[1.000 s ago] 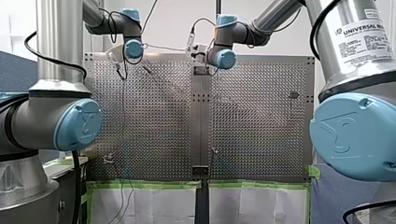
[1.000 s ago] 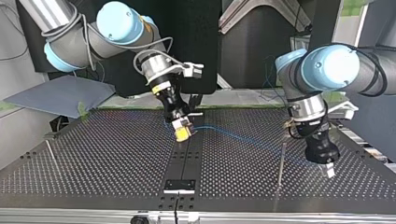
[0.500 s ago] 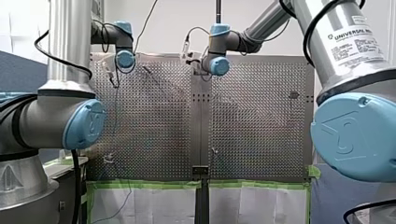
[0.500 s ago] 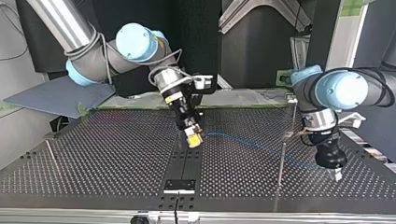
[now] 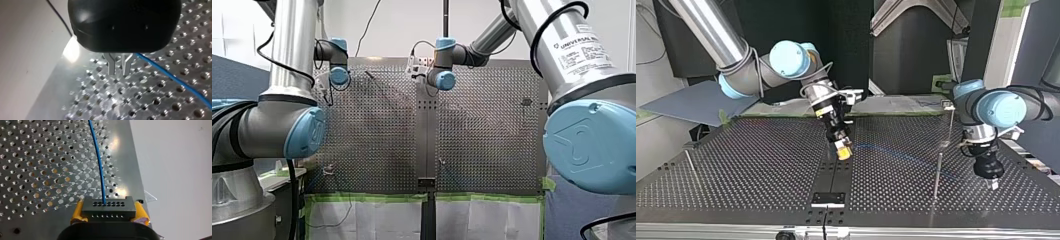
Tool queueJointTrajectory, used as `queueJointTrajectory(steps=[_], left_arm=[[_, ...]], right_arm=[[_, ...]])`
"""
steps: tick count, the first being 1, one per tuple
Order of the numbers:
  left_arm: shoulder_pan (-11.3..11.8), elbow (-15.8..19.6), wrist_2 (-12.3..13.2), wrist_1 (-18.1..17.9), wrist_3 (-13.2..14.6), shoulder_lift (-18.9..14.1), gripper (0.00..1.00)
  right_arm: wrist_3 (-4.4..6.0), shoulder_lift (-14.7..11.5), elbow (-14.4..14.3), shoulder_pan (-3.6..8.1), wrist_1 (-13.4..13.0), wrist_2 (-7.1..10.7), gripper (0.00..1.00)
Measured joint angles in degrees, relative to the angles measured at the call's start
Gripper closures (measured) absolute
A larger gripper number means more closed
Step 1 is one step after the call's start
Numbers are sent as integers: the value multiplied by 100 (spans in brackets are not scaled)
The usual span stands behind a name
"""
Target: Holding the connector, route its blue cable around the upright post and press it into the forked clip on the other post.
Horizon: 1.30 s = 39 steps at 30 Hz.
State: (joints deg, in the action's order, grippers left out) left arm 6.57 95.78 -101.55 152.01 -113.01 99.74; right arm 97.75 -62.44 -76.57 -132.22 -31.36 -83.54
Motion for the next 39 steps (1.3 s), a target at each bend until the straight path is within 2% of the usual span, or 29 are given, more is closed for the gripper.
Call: queueJointTrajectory(steps=[9,15,21,26,27,31,33,35,36,39], left_arm=[[-64,-2,410,-128,-54,254,82],[-132,-8,550,-188,-70,326,79],[-188,-8,621,-187,-108,334,79],[-234,-8,611,-142,-158,351,77],[-239,-9,607,-137,-180,368,73],[-263,-10,637,-101,-249,515,70],[-287,-8,645,-55,-261,603,63],[-308,-6,624,-21,-277,652,63],[-313,-6,605,-9,-290,664,52],[-337,-3,576,31,-331,681,49]], right_arm=[[0,138,93,15,-31,3,100],[0,209,122,32,-41,-19,100],[-16,345,133,36,-43,-147,100],[-77,463,130,36,28,-307,100],[-89,486,130,36,42,-333,100],[-130,622,129,29,105,-402,100],[-153,687,125,20,149,-411,100],[-199,770,122,8,223,-417,100],[-224,809,122,2,258,-422,100],[-322,941,120,-30,388,-483,100]])
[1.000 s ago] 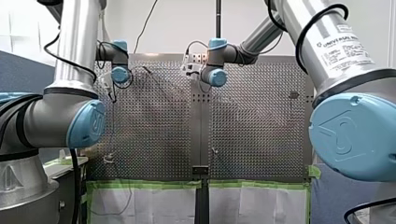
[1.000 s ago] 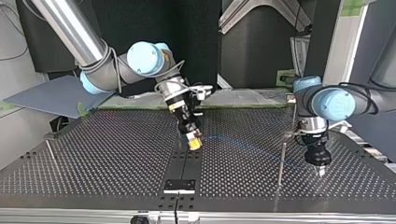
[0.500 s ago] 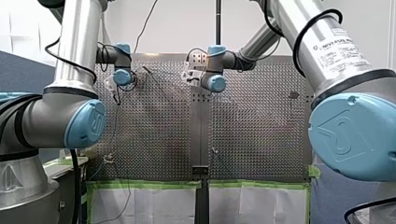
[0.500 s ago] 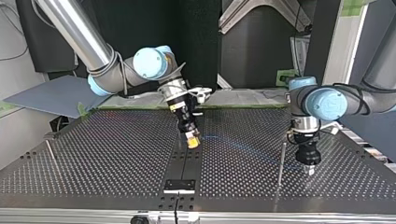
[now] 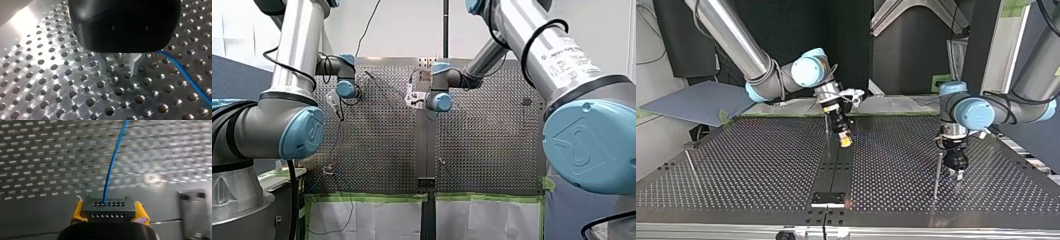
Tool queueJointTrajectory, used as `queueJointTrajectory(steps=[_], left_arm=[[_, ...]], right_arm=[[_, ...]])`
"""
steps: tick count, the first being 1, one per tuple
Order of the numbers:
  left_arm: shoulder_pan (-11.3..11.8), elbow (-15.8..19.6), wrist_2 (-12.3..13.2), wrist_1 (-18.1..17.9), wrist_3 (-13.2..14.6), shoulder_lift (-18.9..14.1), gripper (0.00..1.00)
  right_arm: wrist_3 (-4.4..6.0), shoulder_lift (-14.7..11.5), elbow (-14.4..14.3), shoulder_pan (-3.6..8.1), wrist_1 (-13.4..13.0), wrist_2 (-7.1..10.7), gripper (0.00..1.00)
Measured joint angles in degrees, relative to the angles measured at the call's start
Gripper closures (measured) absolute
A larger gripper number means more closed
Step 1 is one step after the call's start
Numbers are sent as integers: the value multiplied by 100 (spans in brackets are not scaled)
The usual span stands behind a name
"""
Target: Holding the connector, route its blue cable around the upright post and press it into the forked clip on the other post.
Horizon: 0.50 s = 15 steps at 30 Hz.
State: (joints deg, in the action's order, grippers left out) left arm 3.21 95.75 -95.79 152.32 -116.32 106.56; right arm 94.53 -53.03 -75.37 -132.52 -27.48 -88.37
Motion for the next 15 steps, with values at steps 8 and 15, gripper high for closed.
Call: queueJointTrajectory(steps=[8,15], left_arm=[[-14,6,66,97,-71,6,41],[-1,42,-31,288,-52,3,0]], right_arm=[[-116,387,-81,-113,211,-286,100],[-127,691,-218,-185,117,-416,100]])
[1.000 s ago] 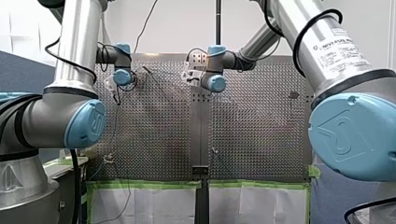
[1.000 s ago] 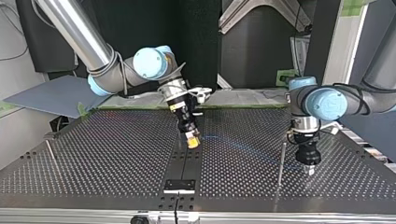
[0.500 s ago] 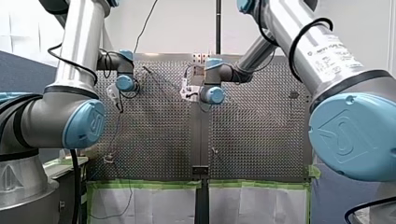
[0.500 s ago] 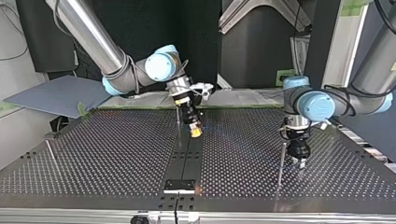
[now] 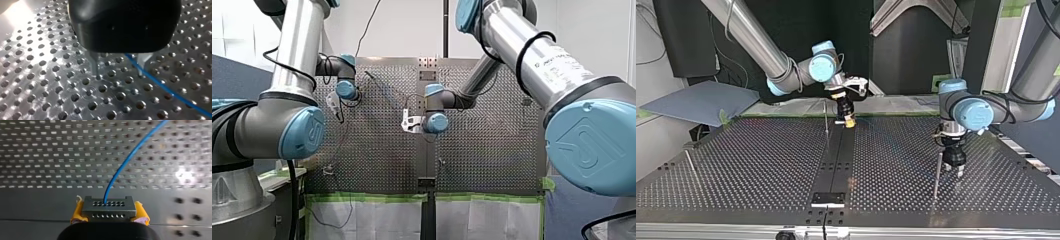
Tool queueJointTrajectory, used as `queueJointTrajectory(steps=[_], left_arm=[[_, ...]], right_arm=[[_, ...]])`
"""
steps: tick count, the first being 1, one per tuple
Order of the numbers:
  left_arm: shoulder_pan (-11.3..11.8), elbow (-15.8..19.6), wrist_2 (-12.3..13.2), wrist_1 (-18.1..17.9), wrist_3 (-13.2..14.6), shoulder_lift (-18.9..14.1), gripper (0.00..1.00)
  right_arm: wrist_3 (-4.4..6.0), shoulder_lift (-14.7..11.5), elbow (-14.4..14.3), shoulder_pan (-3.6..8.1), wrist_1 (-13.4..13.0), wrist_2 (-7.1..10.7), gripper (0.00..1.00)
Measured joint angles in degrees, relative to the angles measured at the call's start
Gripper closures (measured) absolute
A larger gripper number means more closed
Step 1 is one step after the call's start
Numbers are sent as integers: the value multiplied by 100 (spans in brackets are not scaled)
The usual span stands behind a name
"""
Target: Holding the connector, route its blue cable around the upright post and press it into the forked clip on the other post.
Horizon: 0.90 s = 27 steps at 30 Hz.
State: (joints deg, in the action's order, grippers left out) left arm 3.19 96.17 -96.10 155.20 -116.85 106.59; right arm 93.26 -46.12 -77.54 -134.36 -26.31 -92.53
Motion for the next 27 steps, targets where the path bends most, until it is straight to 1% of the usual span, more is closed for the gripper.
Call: queueJointTrajectory(steps=[4,10,17,21,27], left_arm=[[-19,30,-24,72,3,-2,0],[-43,38,-20,239,-1,2,0],[-48,40,-45,278,-13,3,0],[-48,40,-155,295,-9,3,0],[-48,40,-268,301,3,3,0]], right_arm=[[53,113,-176,-3,-195,-10,100],[68,171,-416,24,-465,-28,100],[32,332,-558,16,-531,-182,100],[22,457,-642,-1,-581,-283,100],[25,615,-860,-13,-785,-391,100]])
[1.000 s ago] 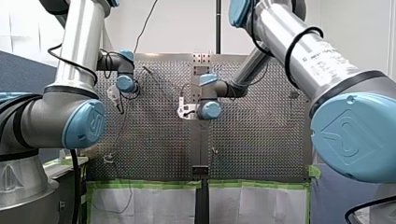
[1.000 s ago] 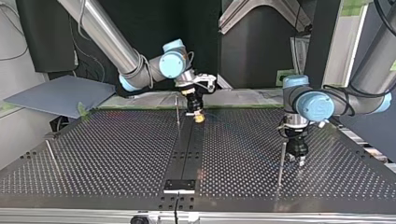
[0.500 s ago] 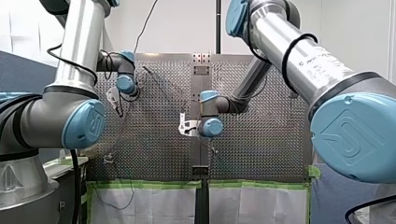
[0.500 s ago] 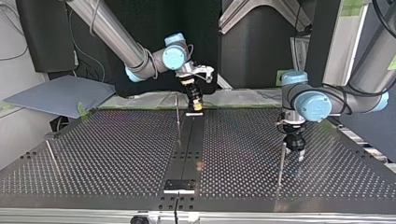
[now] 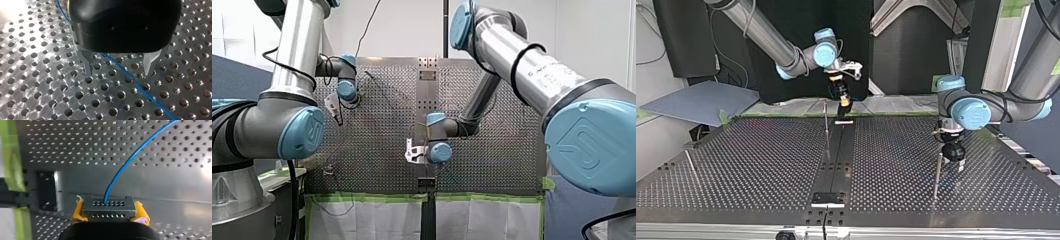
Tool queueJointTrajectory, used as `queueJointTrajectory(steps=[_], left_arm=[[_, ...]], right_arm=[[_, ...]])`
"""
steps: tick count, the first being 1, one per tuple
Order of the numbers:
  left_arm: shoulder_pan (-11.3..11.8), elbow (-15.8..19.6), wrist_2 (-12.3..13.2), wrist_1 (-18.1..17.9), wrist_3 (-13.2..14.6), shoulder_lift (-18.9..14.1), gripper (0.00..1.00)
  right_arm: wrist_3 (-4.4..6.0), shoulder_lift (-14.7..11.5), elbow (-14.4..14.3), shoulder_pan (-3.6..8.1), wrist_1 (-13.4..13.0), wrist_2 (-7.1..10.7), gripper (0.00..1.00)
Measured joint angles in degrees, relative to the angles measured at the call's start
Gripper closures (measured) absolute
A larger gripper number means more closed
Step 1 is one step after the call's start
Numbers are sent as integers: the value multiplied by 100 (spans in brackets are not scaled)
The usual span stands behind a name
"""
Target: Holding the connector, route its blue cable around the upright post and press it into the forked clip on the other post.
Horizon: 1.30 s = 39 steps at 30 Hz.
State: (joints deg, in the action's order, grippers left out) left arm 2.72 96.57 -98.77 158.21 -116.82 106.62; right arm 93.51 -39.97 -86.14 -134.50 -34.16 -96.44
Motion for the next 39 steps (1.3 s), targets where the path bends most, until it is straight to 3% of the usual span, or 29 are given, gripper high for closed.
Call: queueJointTrajectory(steps=[9,21,28,39], left_arm=[[-1,0,9,1,1,1,0],[-1,-1,10,1,-2,0,0],[5,-1,11,1,-4,1,0],[33,-1,12,-9,-15,0,0]], right_arm=[[12,123,-429,-6,-415,-91,100],[-29,592,-697,-22,-705,-486,100],[-25,910,-733,94,-960,-708,100],[28,1442,-733,355,-1487,-710,100]])
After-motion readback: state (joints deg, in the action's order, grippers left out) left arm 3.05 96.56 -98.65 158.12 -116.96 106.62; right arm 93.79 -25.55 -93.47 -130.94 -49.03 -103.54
